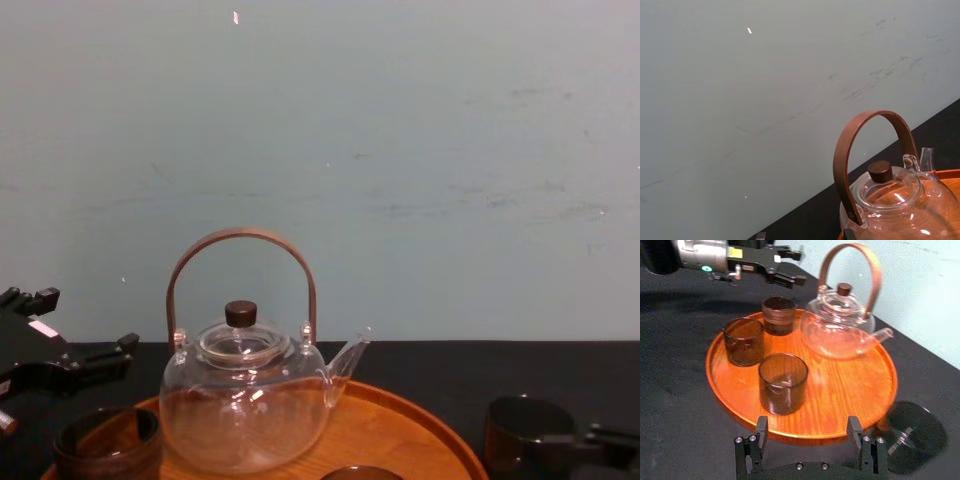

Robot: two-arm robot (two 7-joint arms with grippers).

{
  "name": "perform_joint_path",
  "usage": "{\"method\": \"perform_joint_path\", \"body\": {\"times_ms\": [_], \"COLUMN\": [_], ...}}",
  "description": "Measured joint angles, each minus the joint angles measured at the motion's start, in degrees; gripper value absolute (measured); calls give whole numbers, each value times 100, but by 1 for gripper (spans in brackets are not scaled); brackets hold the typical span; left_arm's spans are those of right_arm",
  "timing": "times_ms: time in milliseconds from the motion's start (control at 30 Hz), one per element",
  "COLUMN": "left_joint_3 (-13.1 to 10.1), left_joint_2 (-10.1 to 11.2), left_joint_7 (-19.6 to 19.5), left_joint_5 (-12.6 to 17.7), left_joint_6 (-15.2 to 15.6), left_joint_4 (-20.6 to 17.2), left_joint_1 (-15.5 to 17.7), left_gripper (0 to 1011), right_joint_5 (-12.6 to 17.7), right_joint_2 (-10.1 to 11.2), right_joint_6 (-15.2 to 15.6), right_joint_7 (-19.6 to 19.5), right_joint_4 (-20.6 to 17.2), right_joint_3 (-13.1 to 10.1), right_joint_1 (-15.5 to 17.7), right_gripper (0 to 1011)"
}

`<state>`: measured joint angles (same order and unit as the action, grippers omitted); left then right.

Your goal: Pick up the glass from the table and place it on the tray.

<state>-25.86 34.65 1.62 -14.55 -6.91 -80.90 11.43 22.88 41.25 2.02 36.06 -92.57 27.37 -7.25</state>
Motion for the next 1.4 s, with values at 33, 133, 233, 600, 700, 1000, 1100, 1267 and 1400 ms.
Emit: {"method": "perform_joint_path", "body": {"times_ms": [33, 133, 233, 600, 700, 1000, 1100, 1267, 1400], "left_joint_3": [0, 0, 0, 0, 0, 0, 0, 0, 0], "left_joint_2": [0, 0, 0, 0, 0, 0, 0, 0, 0], "left_joint_7": [0, 0, 0, 0, 1, 0, 0, 0, 0], "left_joint_5": [0, 0, 0, 0, 0, 0, 0, 0, 0], "left_joint_6": [0, 0, 0, 0, 0, 0, 0, 0, 0], "left_joint_4": [0, 0, 0, 0, 0, 0, 0, 0, 0], "left_joint_1": [0, 0, 0, 0, 0, 0, 0, 0, 0], "left_gripper": [1001, 1001, 1001, 1001, 1001, 1001, 1001, 1001, 1001], "right_joint_5": [19, 79, 114, 131, 104, 41, 23, -12, -68], "right_joint_2": [19, 81, 126, 45, -286, -670, -709, -748, -780], "right_joint_6": [-3, -15, -26, 177, 567, 920, 943, 959, 964], "right_joint_7": [-17, -64, -104, -374, -701, -1020, -1024, -999, -954], "right_joint_4": [-11, -31, -32, 194, 505, 833, 868, 911, 976], "right_joint_3": [-33, -153, -250, -500, -595, -649, -663, -669, -628], "right_joint_1": [31, 141, 223, 250, 6, -285, -312, -349, -406], "right_gripper": [1002, 1003, 1002, 1002, 1002, 1003, 1002, 1002, 1002]}}
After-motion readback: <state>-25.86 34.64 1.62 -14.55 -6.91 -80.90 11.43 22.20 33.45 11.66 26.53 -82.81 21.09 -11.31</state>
